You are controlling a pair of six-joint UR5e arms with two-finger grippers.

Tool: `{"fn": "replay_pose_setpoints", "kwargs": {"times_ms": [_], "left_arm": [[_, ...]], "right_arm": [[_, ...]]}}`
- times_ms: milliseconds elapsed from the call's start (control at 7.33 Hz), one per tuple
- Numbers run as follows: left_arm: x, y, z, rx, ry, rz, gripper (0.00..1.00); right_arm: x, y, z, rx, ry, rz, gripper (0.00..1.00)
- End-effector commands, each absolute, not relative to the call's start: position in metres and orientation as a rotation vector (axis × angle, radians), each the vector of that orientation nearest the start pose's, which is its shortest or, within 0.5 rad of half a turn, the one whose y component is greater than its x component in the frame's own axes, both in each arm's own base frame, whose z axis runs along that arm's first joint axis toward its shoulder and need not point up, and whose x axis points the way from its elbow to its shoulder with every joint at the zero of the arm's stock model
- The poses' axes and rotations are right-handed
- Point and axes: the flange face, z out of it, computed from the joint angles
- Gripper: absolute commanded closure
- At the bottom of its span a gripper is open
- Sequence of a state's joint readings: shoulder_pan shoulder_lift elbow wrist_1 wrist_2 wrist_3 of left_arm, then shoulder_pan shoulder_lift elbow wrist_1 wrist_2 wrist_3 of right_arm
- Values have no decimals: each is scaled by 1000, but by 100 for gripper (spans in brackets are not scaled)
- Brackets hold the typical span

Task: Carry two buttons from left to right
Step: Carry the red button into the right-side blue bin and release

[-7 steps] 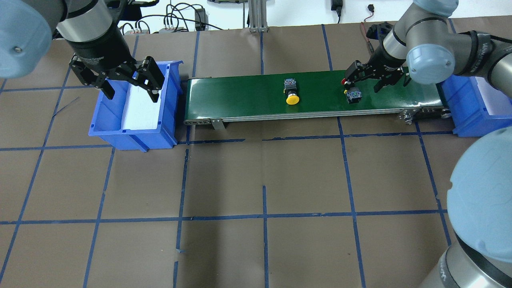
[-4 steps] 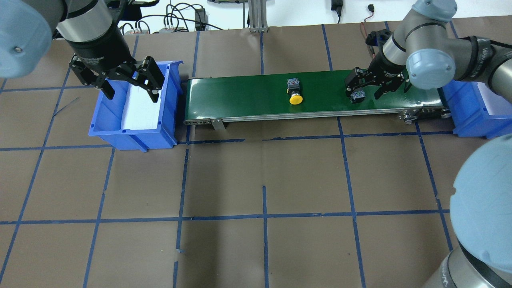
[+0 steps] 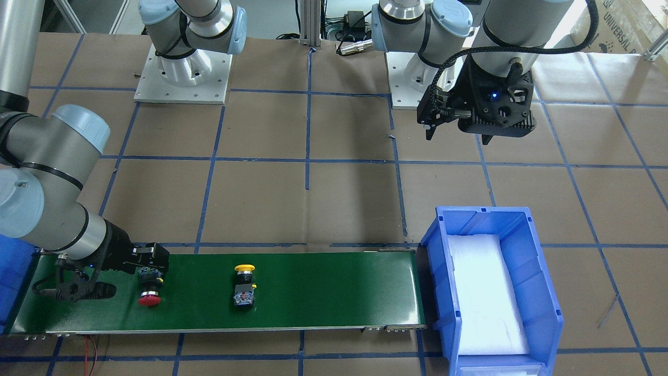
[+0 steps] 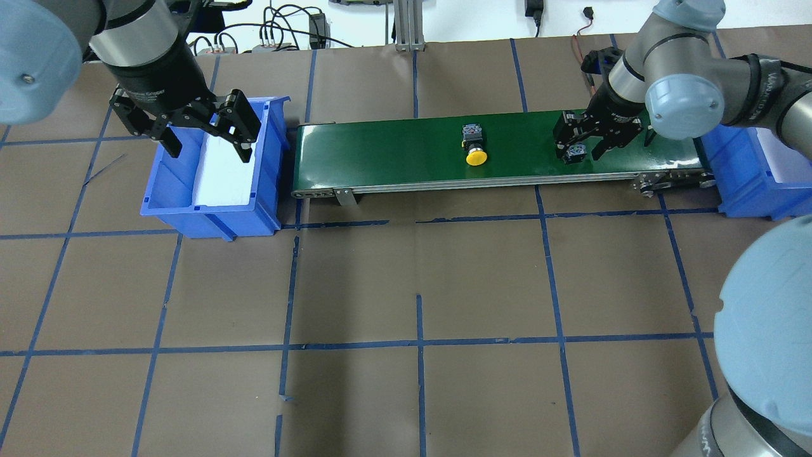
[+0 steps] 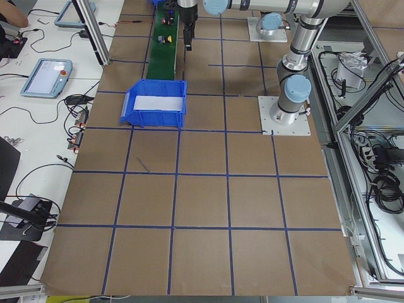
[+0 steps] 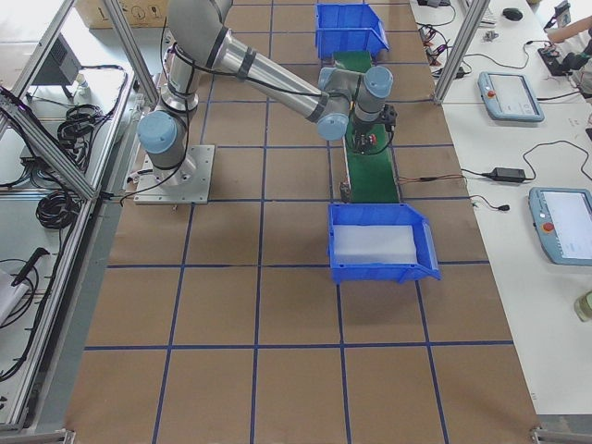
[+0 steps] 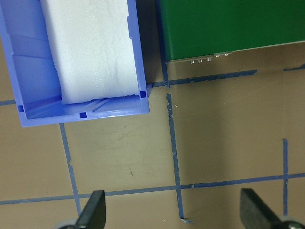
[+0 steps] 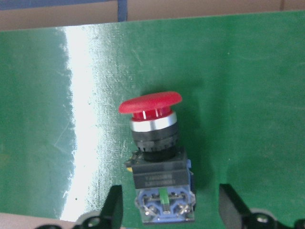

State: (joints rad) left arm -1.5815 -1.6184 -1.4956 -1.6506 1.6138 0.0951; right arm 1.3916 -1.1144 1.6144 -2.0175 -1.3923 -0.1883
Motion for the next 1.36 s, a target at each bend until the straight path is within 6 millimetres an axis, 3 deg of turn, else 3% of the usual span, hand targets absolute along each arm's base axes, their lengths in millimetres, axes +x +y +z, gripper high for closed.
{"fn": "replay_pose_setpoints", "kwargs": {"times_ms": [0,273,409,545,682,955,1227], "left_arm": [[-134,-505,494,166,3095,81,0],[-134,-505,494,175,3095,81,0],[-134,-505,494,175,3095,81,0],[-134,-505,494,175,3095,81,0],[-134,-504,495,175,3095,82,0],[-130,-504,495,163,3096,84,0],[-130,-504,495,163,3097,82,0]], "right_arm": [[37,-641,253,5,2961,37,85],[29,-643,271,9,3028,44,87],[20,-646,305,14,3070,56,87],[-5,-651,344,30,3142,106,87],[-53,-649,364,121,3146,183,86],[-148,-638,372,211,3123,221,87],[-185,-656,388,-68,3289,143,88]]}}
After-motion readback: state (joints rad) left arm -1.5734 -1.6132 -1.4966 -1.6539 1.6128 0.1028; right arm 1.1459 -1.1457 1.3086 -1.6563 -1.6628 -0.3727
